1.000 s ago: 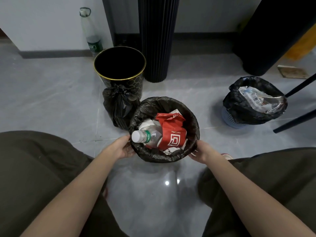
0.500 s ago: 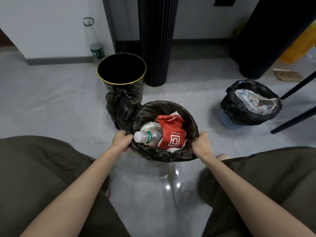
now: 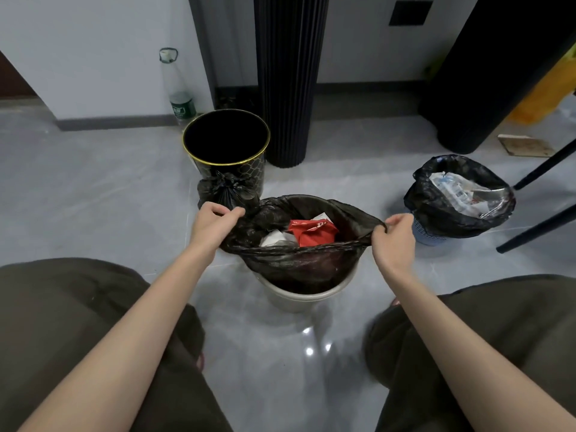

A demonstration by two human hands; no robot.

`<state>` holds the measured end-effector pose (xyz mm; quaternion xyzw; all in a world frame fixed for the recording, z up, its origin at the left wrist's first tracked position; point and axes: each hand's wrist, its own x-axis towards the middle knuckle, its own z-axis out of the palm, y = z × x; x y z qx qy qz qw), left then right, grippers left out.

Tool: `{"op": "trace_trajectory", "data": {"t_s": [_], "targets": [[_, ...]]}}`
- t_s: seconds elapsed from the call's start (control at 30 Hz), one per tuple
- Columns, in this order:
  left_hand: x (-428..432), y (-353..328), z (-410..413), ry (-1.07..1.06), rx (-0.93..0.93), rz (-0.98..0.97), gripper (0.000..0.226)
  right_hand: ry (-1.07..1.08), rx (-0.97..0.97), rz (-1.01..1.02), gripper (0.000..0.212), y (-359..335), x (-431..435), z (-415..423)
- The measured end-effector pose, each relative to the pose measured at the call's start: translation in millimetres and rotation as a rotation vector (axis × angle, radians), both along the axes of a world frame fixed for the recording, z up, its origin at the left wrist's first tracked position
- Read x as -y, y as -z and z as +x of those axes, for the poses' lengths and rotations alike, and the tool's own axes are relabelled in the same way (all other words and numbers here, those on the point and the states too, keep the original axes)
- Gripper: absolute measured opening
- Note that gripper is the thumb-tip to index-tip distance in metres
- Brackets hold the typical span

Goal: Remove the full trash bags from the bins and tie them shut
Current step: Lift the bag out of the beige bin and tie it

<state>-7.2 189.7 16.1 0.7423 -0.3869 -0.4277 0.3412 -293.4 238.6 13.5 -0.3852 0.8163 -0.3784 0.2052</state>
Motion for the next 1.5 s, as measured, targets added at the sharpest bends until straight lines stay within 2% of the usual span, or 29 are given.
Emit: {"op": "trace_trajectory", "data": {"t_s": [0.17, 0.3, 0.47, 0.57, 0.67, 0.77, 0.83, 0.9, 1.03, 1.13, 1.2, 1.3, 1.33, 1.4, 1.43, 1.5], "targets": [[21, 6, 0, 0.123, 0.090, 0.067, 0.068, -0.232, -0.328, 0.039, 0.027, -3, 33, 3], [39, 9, -7, 0.310, 0.269, 0.173, 0.054, -0.394, -0.409, 0.243, 0.038, 2, 61, 9], [56, 20, -14, 0.424, 0.423, 0.243, 0.063, -0.457, -0.415, 0.459, 0.046, 16, 89, 11], [59, 27, -19, 0.436, 0.429, 0.251, 0.049, -0.436, -0.346, 0.519, 0.051, 24, 101, 10], [63, 36, -21, 0.390, 0.345, 0.266, 0.044, -0.392, -0.241, 0.538, 0.049, 31, 109, 3], [65, 37, -21, 0.317, 0.208, 0.207, 0.035, -0.372, -0.088, 0.438, 0.038, 38, 109, 0], [65, 35, -22, 0.268, 0.083, 0.120, 0.021, -0.325, 0.011, 0.307, 0.026, 40, 105, 4], [63, 28, -23, 0.224, 0.011, 0.002, 0.020, -0.290, 0.058, 0.185, 0.021, 33, 103, 12], [56, 7, -26, 0.198, -0.036, -0.247, 0.021, -0.213, -0.011, -0.064, 0.023, 8, 99, 18], [48, -2, -26, 0.184, -0.009, -0.336, 0.025, -0.129, -0.081, -0.209, 0.024, -9, 91, 13], [43, -5, -23, 0.124, 0.026, -0.357, 0.030, -0.117, -0.117, -0.219, 0.023, -13, 86, 6], [35, -8, -20, 0.033, 0.055, -0.353, 0.035, -0.164, -0.285, -0.033, 0.031, -12, 78, 1], [32, -9, -19, 0.026, 0.055, -0.350, 0.032, -0.189, -0.348, 0.073, 0.043, -10, 74, 0], [27, -11, -16, 0.016, 0.040, -0.292, 0.014, -0.233, -0.351, 0.322, 0.068, -3, 65, -3], [26, -12, -14, 0.024, 0.036, -0.222, 0.015, -0.253, -0.313, 0.419, 0.069, 2, 62, -6], [23, -15, -11, 0.082, 0.032, -0.016, 0.035, -0.302, -0.215, 0.466, 0.048, 7, 58, -10]]}}
